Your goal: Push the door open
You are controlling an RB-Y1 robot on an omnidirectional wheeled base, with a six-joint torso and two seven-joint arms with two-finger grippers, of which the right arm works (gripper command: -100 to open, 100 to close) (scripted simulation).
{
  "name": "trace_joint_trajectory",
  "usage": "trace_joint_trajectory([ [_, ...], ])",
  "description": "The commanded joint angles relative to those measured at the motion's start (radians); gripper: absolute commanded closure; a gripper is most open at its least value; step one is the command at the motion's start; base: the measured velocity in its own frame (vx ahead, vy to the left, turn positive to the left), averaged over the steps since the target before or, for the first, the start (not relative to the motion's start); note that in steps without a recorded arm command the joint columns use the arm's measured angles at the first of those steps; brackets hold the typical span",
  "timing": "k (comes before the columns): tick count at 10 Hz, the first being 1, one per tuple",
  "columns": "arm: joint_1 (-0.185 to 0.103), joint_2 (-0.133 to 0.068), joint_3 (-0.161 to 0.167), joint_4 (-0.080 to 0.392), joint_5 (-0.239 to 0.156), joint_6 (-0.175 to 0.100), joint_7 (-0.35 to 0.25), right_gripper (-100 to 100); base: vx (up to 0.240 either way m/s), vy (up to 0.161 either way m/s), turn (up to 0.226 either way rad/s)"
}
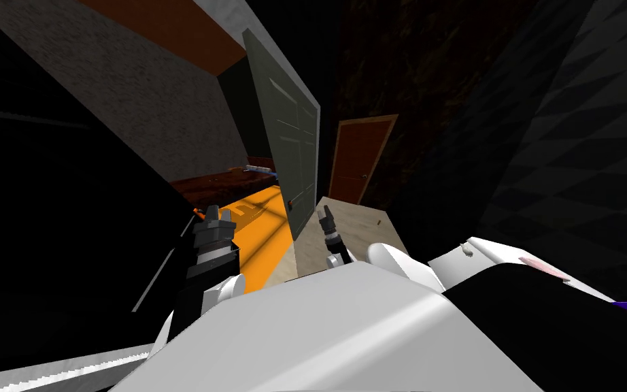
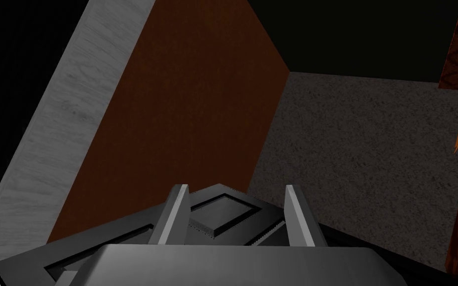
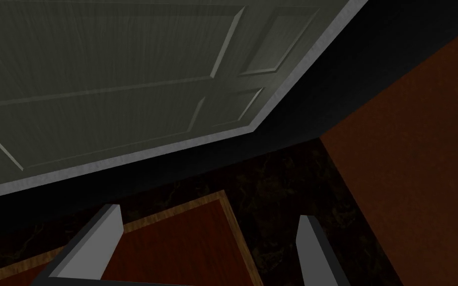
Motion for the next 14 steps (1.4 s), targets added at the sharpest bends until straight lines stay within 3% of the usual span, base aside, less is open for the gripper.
trace_joint_trajectory([
  [1, -0.018, -0.004, 0.026, 0.038, 0.0, -0.004, -0.007, -100, 0.108, -0.026, 0.0],
  [3, -0.028, -0.007, 0.042, 0.059, 0.0, -0.006, -0.011, -100, 0.077, -0.017, 0.003],
  [11, -0.116, -0.035, 0.185, 0.253, 0.0, -0.026, -0.047, -100, 0.108, -0.018, 0.002],
  [12, -0.116, -0.035, 0.185, 0.253, 0.0, -0.026, -0.047, -100, 0.061, -0.02, 0.001],
  [14, -0.136, -0.041, 0.217, 0.296, 0.0, -0.031, -0.055, -100, 0.062, -0.018, 0.001],
])
